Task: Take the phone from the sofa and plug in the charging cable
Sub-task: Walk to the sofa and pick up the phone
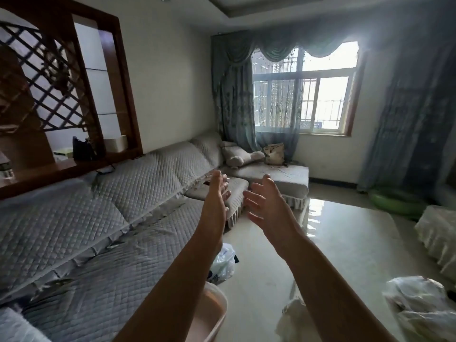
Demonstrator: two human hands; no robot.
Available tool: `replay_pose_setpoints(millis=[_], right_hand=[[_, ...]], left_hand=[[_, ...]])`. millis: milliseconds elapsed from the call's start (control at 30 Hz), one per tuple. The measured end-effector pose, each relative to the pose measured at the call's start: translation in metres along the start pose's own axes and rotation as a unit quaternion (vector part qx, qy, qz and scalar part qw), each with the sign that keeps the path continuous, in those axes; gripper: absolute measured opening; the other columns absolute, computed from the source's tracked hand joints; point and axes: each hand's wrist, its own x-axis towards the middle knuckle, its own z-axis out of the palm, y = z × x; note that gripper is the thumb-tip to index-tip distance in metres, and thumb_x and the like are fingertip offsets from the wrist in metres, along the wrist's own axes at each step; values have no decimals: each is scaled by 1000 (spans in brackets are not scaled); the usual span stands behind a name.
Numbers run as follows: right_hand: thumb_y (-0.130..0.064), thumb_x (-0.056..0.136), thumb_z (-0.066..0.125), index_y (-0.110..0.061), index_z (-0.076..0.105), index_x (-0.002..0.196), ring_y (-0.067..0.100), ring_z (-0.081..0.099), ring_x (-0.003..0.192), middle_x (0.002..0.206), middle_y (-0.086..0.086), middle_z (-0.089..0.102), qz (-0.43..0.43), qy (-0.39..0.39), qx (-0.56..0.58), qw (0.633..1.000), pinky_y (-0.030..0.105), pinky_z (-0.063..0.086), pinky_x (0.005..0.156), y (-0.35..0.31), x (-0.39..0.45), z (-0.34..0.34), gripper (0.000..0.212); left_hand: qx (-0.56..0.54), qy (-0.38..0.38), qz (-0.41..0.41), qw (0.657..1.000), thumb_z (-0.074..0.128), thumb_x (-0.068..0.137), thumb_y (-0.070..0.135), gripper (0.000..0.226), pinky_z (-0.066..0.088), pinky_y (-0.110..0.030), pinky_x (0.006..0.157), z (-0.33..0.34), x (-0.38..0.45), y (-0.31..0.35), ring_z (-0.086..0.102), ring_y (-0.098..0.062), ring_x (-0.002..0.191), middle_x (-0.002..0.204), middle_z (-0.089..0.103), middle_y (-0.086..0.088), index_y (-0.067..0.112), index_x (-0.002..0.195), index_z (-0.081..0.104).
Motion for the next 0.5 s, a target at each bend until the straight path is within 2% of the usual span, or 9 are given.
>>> replay_pose_setpoints(millis=[67, 167, 300, 400, 500], right_hand=[[-58, 89, 39, -19, 50, 133, 20, 52, 121, 129, 5, 59, -18, 14, -8, 1000, 36, 39, 96, 1, 41, 0, 60], [-61, 87, 41, -25, 53, 130, 19, 54, 121, 116, -3, 64, -35, 41, -36, 998, 37, 39, 95, -6, 98, 5, 58], [-61, 88, 38, -27, 52, 129, 16, 53, 118, 127, 0, 59, -58, 40, -67, 995, 38, 36, 101, -18, 163, 9, 55], [-58, 89, 37, -29, 55, 118, 15, 53, 117, 121, -1, 61, -57, 50, -67, 995, 37, 36, 99, -21, 204, 3, 45], [-52, 92, 37, -19, 51, 129, 14, 56, 109, 119, 2, 62, -54, 64, -45, 995, 31, 40, 87, -25, 247, -11, 51]], left_hand=[[-5, 1, 4, 1000, 23, 94, 59, 66, 22, -47, 111, -4, 40, -7, 34, -25, 140, 157, 31, -8, 20, 146, 34], [-25, -1, 2, 1000, 23, 94, 60, 65, 21, -50, 113, -12, 105, -9, 34, -24, 139, 155, 34, -7, 21, 145, 37], [-52, -20, 14, 998, 24, 94, 59, 53, 25, -48, 110, -9, 185, -12, 41, -21, 134, 146, 45, -1, 29, 127, 53], [-69, -40, -2, 997, 25, 95, 58, 62, 25, -46, 112, 3, 231, -25, 41, -22, 134, 151, 41, -5, 21, 139, 45], [-65, -51, -3, 997, 25, 94, 60, 63, 24, -50, 113, 16, 274, -43, 42, -21, 134, 150, 42, -7, 22, 140, 44]])
